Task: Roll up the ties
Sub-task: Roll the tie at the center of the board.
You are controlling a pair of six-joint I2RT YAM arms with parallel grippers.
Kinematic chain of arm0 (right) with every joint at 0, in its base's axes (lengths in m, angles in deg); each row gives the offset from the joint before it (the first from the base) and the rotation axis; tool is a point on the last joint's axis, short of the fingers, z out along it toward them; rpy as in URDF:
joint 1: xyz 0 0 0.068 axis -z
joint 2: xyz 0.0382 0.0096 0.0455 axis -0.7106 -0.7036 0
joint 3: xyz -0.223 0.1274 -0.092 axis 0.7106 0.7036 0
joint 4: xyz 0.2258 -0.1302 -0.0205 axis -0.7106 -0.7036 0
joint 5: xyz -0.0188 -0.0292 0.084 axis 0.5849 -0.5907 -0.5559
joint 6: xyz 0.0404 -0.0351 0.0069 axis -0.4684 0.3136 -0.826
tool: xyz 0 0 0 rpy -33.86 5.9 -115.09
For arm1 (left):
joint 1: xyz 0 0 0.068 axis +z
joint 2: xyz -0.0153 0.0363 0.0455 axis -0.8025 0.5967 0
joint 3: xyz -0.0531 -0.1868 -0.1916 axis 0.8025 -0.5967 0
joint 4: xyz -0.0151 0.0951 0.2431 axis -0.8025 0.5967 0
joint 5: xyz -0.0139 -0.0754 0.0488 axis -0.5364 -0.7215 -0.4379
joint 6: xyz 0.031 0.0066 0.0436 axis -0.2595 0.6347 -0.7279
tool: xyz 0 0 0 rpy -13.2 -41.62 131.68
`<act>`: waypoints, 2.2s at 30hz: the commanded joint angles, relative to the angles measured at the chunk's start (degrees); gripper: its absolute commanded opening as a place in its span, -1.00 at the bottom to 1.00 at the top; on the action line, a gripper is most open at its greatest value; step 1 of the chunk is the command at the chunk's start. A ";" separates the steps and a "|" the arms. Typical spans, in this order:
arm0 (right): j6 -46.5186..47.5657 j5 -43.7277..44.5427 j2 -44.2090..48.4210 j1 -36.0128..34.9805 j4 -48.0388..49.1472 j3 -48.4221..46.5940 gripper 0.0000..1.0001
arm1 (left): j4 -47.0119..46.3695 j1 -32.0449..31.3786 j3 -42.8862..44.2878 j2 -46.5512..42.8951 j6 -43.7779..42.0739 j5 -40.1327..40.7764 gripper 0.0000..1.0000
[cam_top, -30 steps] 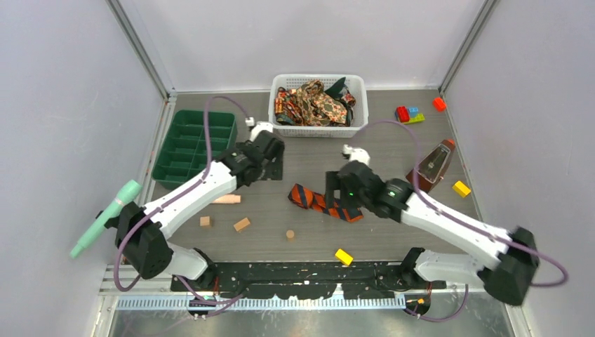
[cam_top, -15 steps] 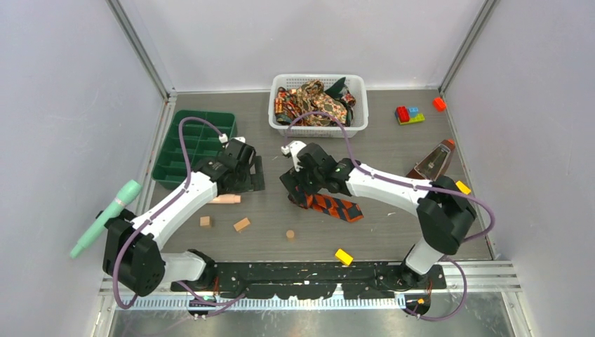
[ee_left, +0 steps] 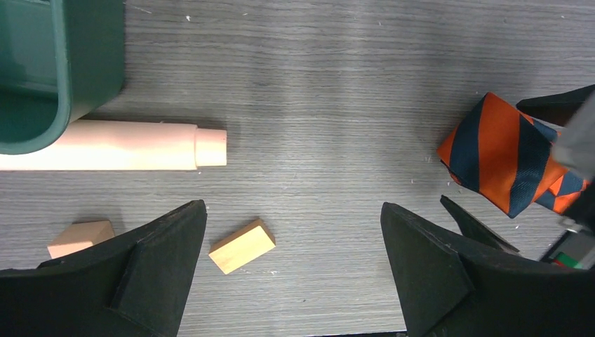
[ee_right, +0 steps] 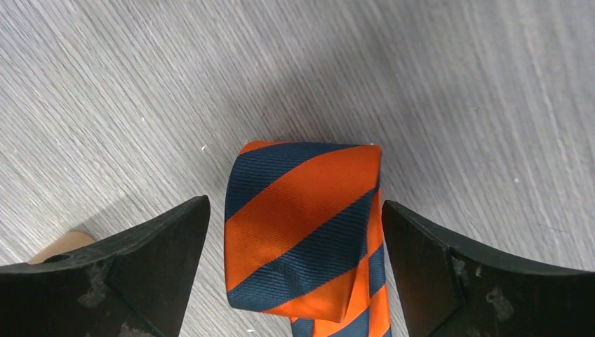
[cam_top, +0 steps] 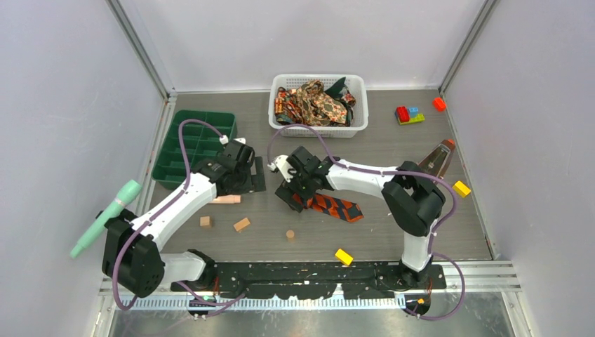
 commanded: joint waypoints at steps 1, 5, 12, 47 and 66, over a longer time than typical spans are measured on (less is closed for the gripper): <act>3.69 -4.38 -1.20 0.83 -1.16 -2.42 0.98 | -2.03 0.61 -0.17 -1.12 0.66 -1.12 0.97; 4.20 -5.09 -2.53 1.62 -1.19 -2.17 0.93 | -1.91 0.82 -0.41 -1.22 0.59 -0.63 0.97; 4.63 -5.81 -4.55 2.86 -2.69 -1.75 0.67 | -1.85 1.55 -0.86 -1.53 0.71 -0.34 0.98; -8.07 0.85 12.01 -1.83 3.72 2.03 0.84 | -4.82 3.68 1.50 0.74 0.16 -4.29 0.93; -72.22 21.08 29.11 -1.62 13.32 23.44 0.32 | -28.14 2.46 -5.26 7.93 2.31 -28.78 0.82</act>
